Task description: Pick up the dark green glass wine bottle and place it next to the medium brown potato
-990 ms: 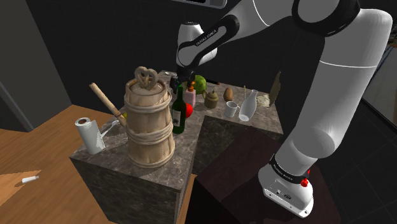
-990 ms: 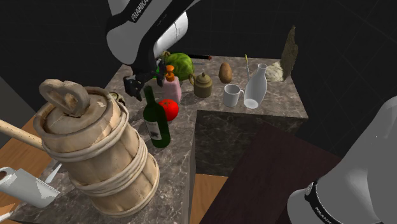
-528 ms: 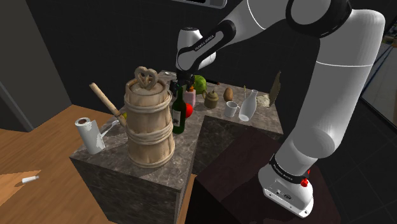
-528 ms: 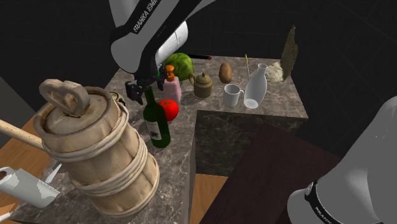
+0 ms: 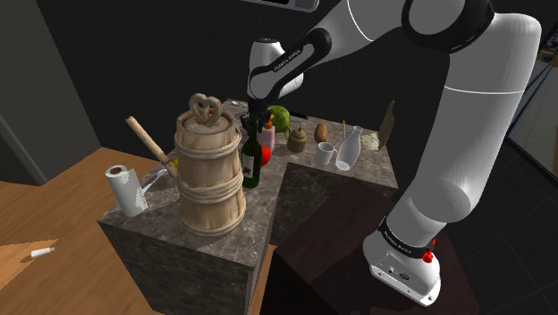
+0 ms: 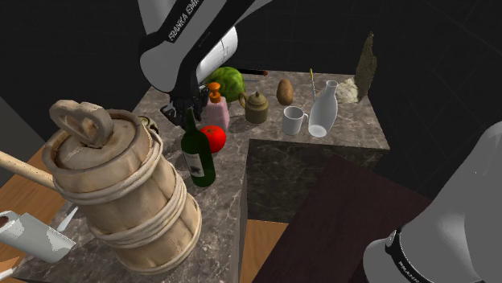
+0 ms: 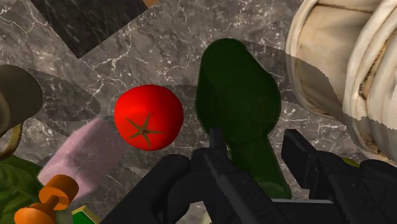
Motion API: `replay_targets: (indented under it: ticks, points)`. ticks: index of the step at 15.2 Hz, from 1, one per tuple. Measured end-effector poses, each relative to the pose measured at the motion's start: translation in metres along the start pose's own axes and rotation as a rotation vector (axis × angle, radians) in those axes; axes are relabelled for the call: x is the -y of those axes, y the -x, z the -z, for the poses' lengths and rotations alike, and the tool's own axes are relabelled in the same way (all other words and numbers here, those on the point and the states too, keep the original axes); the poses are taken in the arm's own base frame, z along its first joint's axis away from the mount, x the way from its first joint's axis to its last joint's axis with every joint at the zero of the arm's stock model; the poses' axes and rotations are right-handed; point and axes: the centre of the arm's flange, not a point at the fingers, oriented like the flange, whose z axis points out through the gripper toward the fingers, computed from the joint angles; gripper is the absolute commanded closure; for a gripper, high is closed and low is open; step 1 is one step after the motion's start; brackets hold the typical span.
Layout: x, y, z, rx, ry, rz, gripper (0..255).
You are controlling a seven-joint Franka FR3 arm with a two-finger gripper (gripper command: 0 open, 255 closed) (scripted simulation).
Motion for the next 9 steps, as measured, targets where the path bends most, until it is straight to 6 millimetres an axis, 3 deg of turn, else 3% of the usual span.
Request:
replay_targets:
  ticks: [6,9]
  points:
    - [0.0000,0.0000,0.0000,0.000,0.000,0.000,255]
    - [-0.0009,-0.0012,0.0097,0.001,0.000,0.000,255]
